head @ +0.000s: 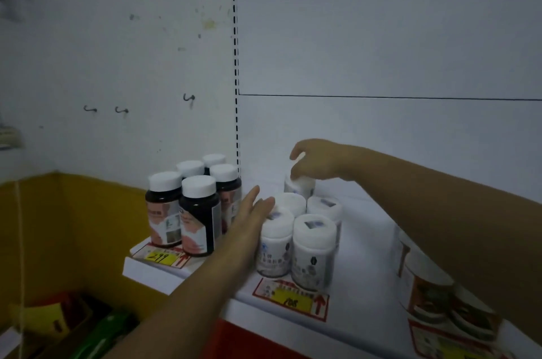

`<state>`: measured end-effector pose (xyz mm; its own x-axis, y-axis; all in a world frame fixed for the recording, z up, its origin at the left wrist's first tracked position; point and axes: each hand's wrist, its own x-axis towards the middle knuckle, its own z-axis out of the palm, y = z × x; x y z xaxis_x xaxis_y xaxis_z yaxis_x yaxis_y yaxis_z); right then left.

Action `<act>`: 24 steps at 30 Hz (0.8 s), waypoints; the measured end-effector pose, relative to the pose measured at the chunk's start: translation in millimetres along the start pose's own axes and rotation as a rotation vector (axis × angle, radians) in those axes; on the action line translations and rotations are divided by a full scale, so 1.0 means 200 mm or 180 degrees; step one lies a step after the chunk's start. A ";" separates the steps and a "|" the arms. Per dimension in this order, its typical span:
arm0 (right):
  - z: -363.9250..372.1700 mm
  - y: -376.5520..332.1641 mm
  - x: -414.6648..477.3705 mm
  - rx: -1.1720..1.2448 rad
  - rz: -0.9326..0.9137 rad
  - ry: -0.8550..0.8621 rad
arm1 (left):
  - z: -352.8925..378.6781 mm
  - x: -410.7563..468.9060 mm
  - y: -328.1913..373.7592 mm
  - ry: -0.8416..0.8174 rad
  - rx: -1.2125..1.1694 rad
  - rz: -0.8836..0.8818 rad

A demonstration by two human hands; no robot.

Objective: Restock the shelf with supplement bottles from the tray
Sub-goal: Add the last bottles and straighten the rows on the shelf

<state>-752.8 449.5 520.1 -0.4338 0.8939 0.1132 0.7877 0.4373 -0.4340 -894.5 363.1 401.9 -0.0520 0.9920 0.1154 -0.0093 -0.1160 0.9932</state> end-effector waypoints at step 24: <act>0.79 -0.66 -0.09 0.2165 -0.0042 0.2155 | -0.94 0.07 0.20 0.0535 0.0590 0.2401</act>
<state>-918.1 360.8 434.2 0.0718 0.8501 0.5218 0.2694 0.4872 -0.8307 -1083.9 363.6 440.2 -0.1282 0.6264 0.7689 0.2540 -0.7287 0.6360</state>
